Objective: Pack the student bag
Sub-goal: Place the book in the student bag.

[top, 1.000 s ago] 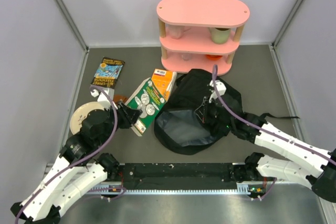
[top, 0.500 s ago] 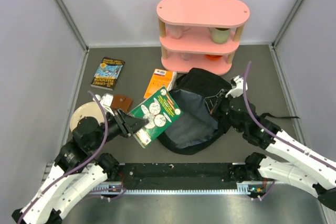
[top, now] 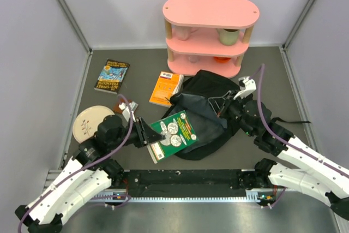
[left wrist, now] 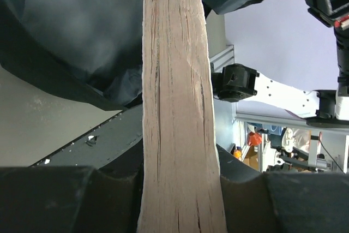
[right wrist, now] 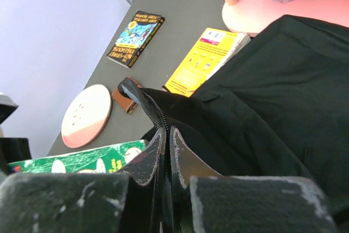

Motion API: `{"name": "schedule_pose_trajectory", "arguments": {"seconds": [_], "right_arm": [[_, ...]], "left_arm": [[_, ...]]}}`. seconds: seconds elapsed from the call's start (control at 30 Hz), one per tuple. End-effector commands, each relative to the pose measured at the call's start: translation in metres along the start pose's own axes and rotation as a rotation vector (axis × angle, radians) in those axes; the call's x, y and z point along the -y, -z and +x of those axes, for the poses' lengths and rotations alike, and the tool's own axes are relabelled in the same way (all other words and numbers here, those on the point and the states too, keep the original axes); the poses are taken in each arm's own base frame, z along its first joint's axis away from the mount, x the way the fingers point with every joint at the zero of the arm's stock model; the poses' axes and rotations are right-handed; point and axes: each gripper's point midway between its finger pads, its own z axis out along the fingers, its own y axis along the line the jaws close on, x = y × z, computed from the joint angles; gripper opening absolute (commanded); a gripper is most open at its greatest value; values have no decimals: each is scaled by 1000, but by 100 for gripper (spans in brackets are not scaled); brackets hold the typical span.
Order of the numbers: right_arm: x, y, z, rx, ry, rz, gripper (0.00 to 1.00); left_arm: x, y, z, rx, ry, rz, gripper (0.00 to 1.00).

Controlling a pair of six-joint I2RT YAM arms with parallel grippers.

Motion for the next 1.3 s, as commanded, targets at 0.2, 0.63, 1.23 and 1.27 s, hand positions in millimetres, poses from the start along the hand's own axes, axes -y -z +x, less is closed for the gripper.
{"name": "schedule_pose_trajectory", "arguments": {"seconds": [0.2, 0.63, 1.23, 1.27], "right_arm": [[-74, 12, -42, 90, 22, -242, 0], [-85, 14, -15, 28, 15, -280, 0], [-103, 20, -8, 15, -23, -367, 0], [-102, 20, -10, 21, -25, -360, 0]], "left_arm": [[-3, -41, -24, 138, 233, 161, 0], [9, -74, -66, 291, 258, 294, 0], [30, -151, -77, 207, 261, 430, 0], [30, -155, -77, 199, 268, 439, 0]]}}
